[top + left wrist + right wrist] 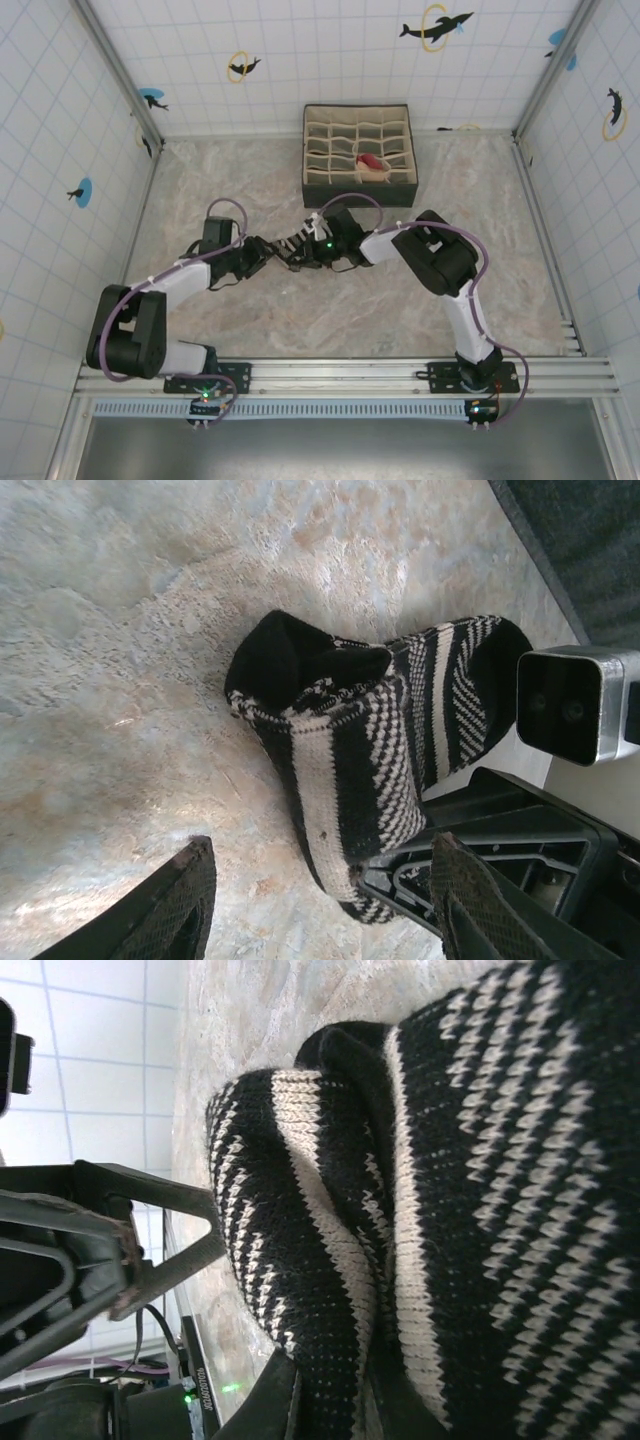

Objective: Roll the socks

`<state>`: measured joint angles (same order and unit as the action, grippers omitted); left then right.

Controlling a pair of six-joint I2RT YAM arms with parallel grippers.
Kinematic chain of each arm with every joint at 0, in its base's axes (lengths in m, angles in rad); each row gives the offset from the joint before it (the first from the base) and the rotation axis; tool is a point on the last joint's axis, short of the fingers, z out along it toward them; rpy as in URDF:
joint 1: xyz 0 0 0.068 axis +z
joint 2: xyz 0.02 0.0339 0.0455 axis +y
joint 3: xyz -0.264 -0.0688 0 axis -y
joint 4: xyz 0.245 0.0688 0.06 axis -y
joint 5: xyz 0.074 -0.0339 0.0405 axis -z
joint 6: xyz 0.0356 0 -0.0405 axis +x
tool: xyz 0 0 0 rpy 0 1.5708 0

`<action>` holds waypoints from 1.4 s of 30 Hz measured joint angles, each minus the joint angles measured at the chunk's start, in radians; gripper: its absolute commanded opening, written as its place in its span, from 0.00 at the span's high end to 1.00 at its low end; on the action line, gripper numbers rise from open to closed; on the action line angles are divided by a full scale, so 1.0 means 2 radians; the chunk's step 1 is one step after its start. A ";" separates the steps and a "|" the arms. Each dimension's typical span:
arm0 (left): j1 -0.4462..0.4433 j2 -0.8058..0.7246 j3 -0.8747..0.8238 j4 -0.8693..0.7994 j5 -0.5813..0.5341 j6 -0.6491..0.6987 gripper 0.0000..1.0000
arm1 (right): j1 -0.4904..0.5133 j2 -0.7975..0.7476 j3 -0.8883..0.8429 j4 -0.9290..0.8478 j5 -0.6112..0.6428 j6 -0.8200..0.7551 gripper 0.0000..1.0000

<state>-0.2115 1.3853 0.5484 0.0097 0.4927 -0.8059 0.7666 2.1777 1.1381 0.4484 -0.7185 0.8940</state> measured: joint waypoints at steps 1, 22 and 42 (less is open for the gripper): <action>-0.003 0.006 0.000 0.004 -0.002 -0.002 0.43 | -0.001 -0.001 -0.007 0.010 -0.001 0.009 1.00; -0.039 0.066 0.001 0.076 -0.031 -0.006 0.48 | -0.015 -0.006 -0.042 0.055 -0.004 0.082 1.00; -0.048 0.104 0.027 0.102 -0.038 -0.034 1.00 | -0.019 -0.016 -0.055 0.073 0.008 0.081 0.62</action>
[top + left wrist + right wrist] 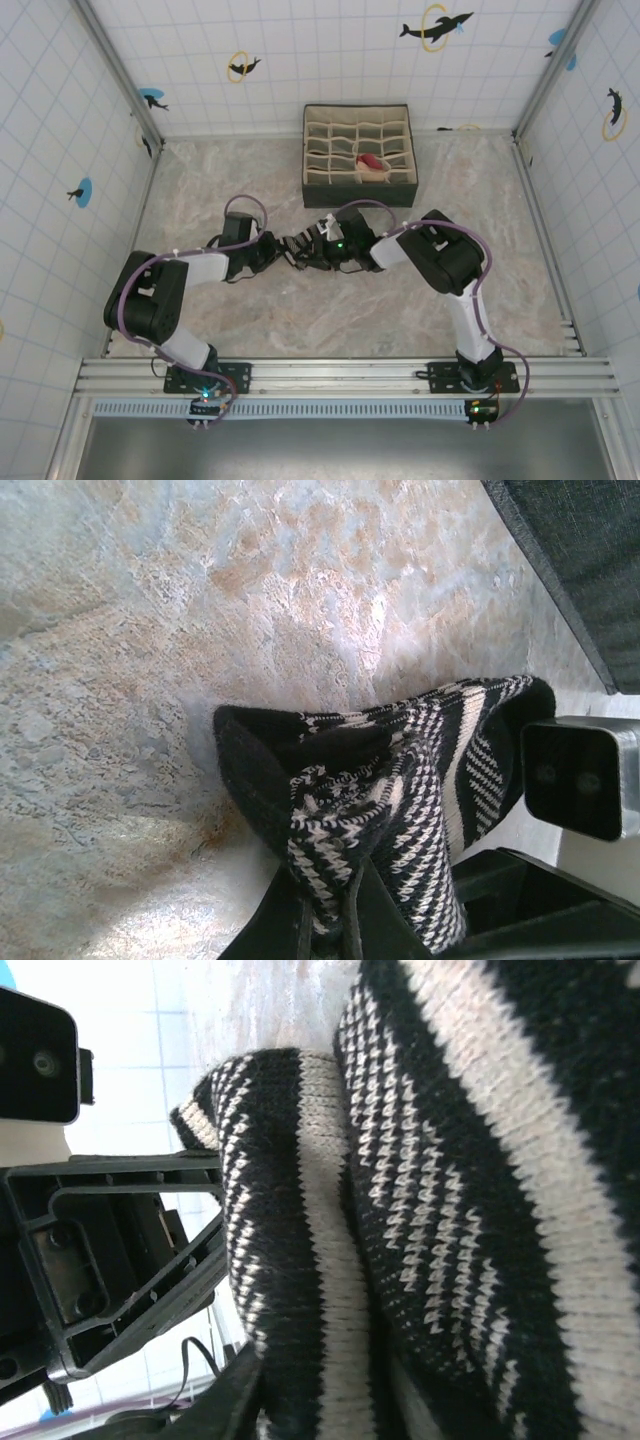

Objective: Roll the socks

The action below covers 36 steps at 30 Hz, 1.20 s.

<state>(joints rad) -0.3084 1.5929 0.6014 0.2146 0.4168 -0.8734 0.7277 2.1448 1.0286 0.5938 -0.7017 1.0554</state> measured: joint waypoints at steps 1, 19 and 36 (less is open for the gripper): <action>-0.001 0.000 0.002 -0.005 -0.002 0.000 1.00 | 0.001 -0.006 0.001 -0.011 0.005 -0.009 0.60; 0.000 -0.050 0.036 -0.170 -0.060 0.006 1.00 | 0.098 -0.129 0.055 -0.292 0.267 -0.311 0.48; 0.004 -0.074 0.040 -0.247 -0.057 0.020 1.00 | 0.291 -0.107 0.055 -0.254 0.608 -0.596 0.44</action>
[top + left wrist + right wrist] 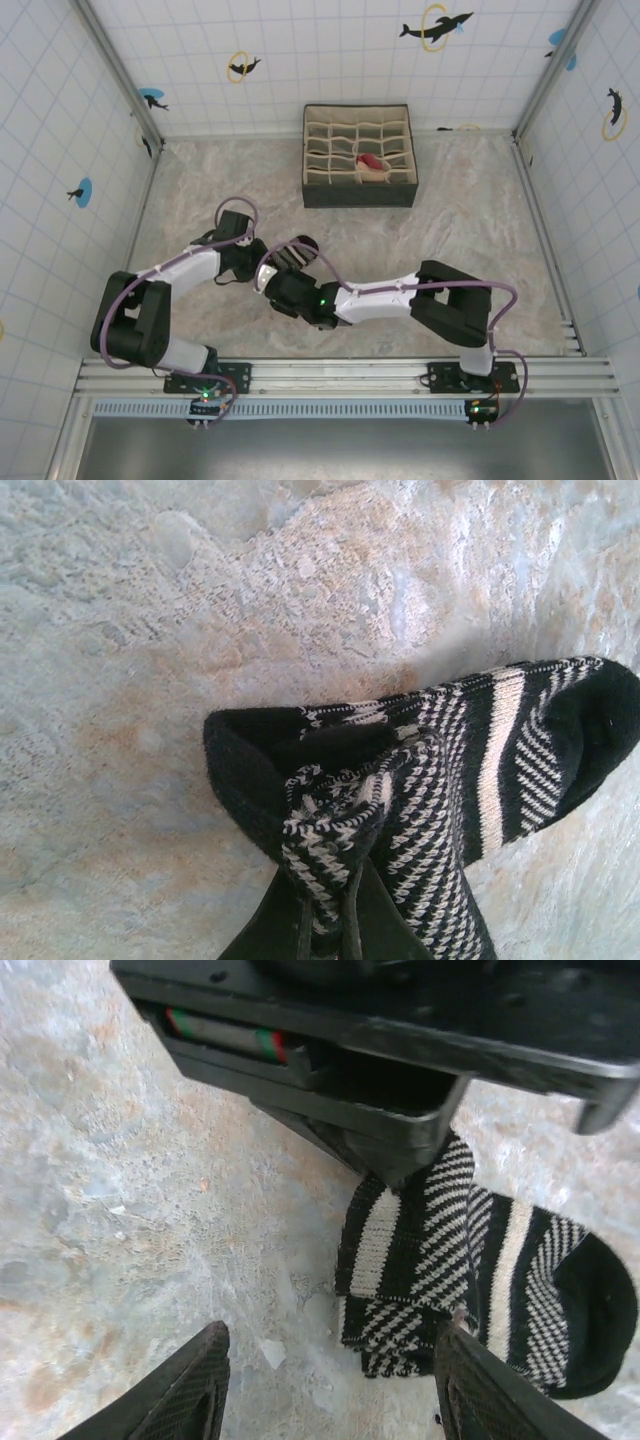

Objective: Roll the socks

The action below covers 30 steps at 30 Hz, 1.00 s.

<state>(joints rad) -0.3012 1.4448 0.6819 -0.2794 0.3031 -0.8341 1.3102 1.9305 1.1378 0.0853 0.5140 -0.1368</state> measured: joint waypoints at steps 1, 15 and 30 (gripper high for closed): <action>0.001 -0.002 0.000 -0.003 0.001 0.000 1.00 | 0.002 0.008 0.000 0.006 0.012 -0.010 0.44; 0.005 -0.004 0.000 -0.010 0.014 0.007 1.00 | 0.005 0.083 0.027 0.048 0.081 -0.094 0.63; 0.032 -0.013 -0.002 -0.009 0.014 0.008 0.36 | -0.046 0.072 0.023 0.045 -0.044 -0.018 1.00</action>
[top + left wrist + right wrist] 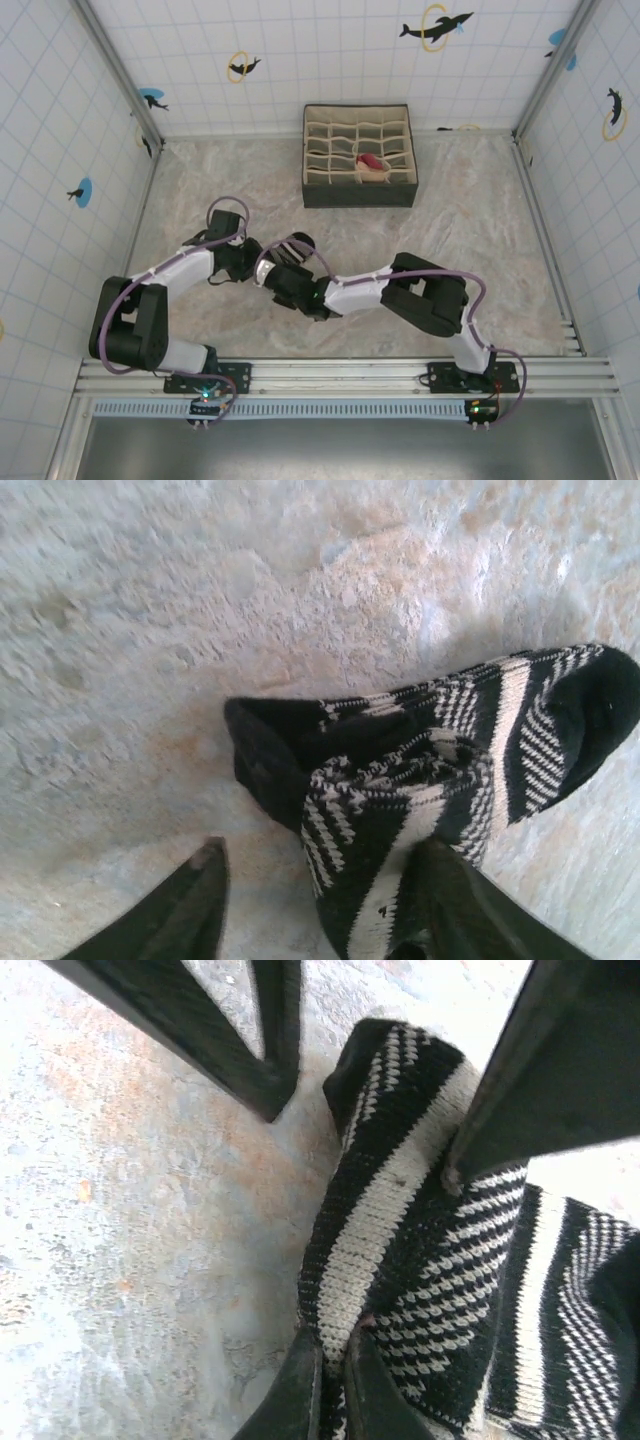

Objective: Roll the socks

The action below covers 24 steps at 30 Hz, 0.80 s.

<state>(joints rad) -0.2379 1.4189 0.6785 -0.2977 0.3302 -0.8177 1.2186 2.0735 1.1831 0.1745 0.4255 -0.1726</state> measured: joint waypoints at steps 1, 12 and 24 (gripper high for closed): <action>0.002 -0.001 0.002 0.002 -0.003 0.000 0.34 | -0.004 -0.002 0.000 -0.001 -0.013 0.005 1.00; 0.036 -0.006 0.015 -0.022 -0.012 0.012 0.30 | -0.055 -0.009 0.000 -0.002 -0.151 0.082 1.00; 0.065 -0.029 0.013 -0.026 0.007 0.029 0.31 | -0.134 -0.009 -0.006 0.013 -0.319 0.175 1.00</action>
<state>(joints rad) -0.1085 1.3609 0.7036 -0.3500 0.3447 -0.7593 0.9512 2.0548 1.1702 0.2012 -0.2123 0.1764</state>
